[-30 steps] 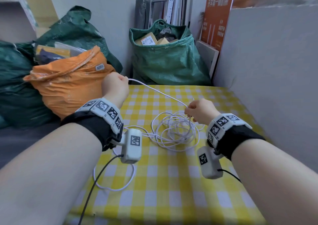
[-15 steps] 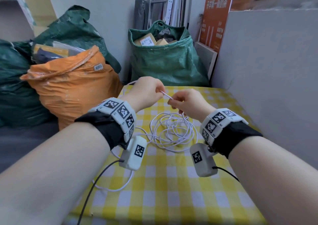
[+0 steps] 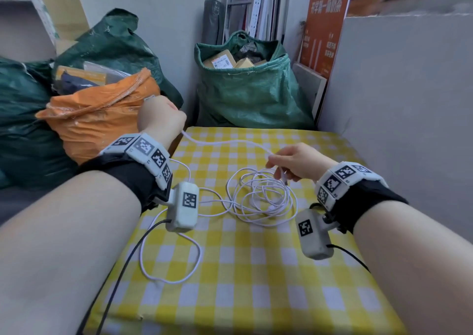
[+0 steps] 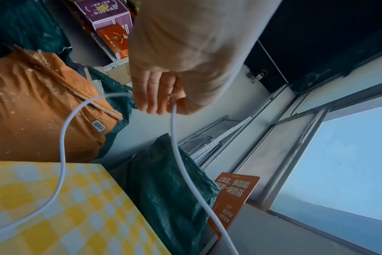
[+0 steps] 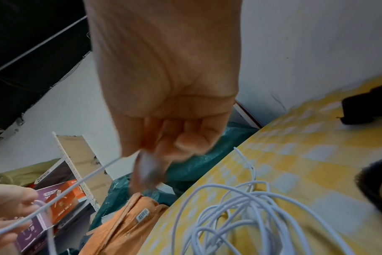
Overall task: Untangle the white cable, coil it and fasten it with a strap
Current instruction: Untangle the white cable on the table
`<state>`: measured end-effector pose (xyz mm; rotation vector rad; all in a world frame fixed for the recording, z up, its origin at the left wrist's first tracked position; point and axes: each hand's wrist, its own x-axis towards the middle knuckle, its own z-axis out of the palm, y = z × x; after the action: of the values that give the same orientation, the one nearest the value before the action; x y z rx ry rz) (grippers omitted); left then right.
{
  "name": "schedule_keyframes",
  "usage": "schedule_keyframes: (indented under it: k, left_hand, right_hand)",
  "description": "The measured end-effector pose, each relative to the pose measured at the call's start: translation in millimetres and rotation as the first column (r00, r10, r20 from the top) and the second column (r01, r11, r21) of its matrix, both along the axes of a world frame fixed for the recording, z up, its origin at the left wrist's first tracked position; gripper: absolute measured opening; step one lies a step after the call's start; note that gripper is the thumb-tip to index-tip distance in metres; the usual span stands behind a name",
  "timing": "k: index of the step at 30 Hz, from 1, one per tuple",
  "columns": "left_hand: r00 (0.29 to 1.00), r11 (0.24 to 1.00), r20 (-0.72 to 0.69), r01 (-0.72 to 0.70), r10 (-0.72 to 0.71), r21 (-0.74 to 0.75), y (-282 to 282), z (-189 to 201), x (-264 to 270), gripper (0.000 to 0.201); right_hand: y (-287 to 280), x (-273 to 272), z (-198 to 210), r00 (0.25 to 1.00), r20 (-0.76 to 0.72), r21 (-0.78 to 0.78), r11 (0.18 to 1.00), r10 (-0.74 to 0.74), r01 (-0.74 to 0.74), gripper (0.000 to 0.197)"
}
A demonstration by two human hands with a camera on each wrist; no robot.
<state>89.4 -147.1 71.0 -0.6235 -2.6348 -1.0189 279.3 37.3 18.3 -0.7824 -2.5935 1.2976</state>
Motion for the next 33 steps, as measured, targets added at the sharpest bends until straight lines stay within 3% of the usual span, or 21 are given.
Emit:
schedule_keyframes:
  k: [2, 4, 9, 11, 14, 17, 19, 21, 24, 26, 28, 31, 33]
  left_hand:
    - [0.998, 0.983, 0.063, 0.03, -0.019, -0.184, 1.2, -2.5, -2.6, 0.023]
    - [0.986, 0.924, 0.159, 0.102, -0.046, -0.369, 1.6, -4.3, -1.9, 0.024]
    - [0.922, 0.661, 0.381, 0.325, -0.063, -0.676, -4.1, -10.5, 7.0, 0.022]
    - [0.913, 0.512, 0.407, 0.37, -0.043, -0.775, -9.0, -13.2, 9.5, 0.019]
    - [0.892, 0.365, 0.451, 0.419, 0.003, -0.831, -10.9, -18.9, 8.3, 0.024]
    - [0.92, 0.249, 0.388, 0.389, -0.055, -0.887, -7.7, -22.4, 11.0, 0.037]
    - [0.904, 0.264, 0.406, 0.427, -0.132, -0.865, -3.6, -22.6, 16.8, 0.038]
    - [0.867, 0.365, 0.449, 0.498, -0.217, -0.786, 3.8, -24.4, 21.3, 0.037]
    - [0.811, 0.558, 0.481, 0.581, -0.334, -0.593, 18.3, -34.3, 23.3, 0.048]
    - [0.757, 0.627, 0.526, 0.635, -0.388, -0.451, 28.6, -41.7, 27.0, 0.048]
    - [0.722, 0.669, 0.543, 0.658, -0.429, -0.346, 36.1, -47.6, 31.7, 0.035]
    - [0.79, 0.794, 0.429, 0.564, -0.438, -0.226, 45.7, -52.0, 35.4, 0.017]
    - [0.836, 0.856, 0.384, 0.484, -0.392, -0.181, 49.0, -52.3, 35.7, 0.025]
  right_hand:
    - [-7.7, 0.4, 3.2, 0.977, 0.146, -0.157, 0.979, 0.154, -0.131, 0.039]
    - [-11.0, -1.4, 2.6, 0.948, 0.238, -0.176, 0.969, 0.211, -0.171, 0.043]
    - [-6.8, -20.6, -15.5, 0.984, 0.172, 0.166, 0.986, -0.047, 0.018, 0.027]
    - [-9.9, -29.0, -22.5, 0.984, 0.163, 0.201, 0.979, -0.075, 0.042, 0.036]
    - [-15.9, -38.4, -29.1, 0.97, 0.236, 0.265, 0.964, -0.061, -0.004, 0.048]
    - [-19.0, -40.0, -30.2, 0.931, 0.363, 0.43, 0.891, -0.024, -0.145, 0.04]
    - [-17.8, -38.9, -32.1, 0.943, 0.332, 0.471, 0.865, 0.008, -0.172, 0.033]
    - [-14.6, -36.7, -32.2, 0.974, 0.227, 0.456, 0.881, 0.022, -0.127, 0.028]
    - [-9.9, -36.0, -25.2, 0.999, -0.042, 0.316, 0.949, 0.019, -0.005, 0.02]
    - [-7.7, -33.9, -17.6, 0.973, -0.229, 0.218, 0.974, -0.012, 0.063, 0.024]
    - [-6.2, -29.3, -10.1, 0.927, -0.368, 0.084, 0.991, -0.066, 0.104, 0.025]
    - [-5.4, -19.8, -1.2, 0.887, -0.449, -0.051, 0.994, -0.106, 0.094, 0.023]
    - [-6.2, -15.4, 2.7, 0.87, -0.481, -0.098, 0.993, -0.11, 0.071, 0.023]
